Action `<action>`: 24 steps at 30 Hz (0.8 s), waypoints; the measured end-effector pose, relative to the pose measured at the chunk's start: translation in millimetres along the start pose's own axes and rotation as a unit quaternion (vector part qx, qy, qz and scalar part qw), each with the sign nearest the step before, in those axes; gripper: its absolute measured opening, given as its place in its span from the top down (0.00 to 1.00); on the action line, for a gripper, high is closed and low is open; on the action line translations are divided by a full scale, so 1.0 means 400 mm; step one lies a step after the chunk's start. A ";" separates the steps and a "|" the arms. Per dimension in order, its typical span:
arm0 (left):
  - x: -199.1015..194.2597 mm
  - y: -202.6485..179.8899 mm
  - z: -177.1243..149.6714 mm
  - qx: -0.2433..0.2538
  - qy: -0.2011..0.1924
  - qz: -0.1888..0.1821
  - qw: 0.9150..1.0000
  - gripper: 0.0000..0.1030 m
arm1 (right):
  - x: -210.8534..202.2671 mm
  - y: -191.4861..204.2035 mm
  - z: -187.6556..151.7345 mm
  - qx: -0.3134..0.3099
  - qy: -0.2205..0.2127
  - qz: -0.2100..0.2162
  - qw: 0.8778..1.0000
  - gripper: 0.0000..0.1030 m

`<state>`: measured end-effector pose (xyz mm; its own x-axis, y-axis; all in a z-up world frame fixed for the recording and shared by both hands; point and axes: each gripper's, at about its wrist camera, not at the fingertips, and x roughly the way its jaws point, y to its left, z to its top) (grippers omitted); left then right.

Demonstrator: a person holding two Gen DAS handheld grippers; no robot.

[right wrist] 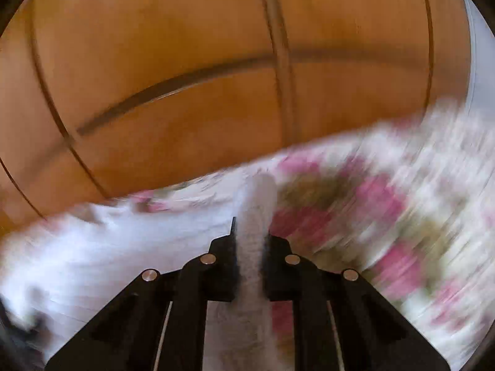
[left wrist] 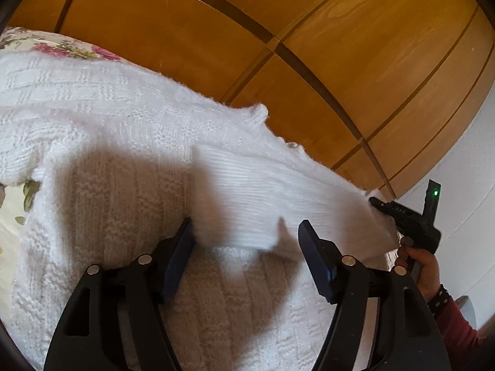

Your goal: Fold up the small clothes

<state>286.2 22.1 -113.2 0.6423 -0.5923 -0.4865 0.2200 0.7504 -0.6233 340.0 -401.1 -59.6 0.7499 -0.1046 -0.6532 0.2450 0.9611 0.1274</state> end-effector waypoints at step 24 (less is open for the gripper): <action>0.016 -0.009 0.009 0.013 0.012 0.019 1.000 0.32 | -0.086 -0.067 -0.217 0.017 0.087 -0.081 0.993 0.40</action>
<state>292.2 16.9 -111.8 0.6323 -0.5704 -0.5243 0.2149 0.7793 -0.5887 254.1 -401.0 -105.3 0.5819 -0.2080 -0.7863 0.3756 0.9262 0.0329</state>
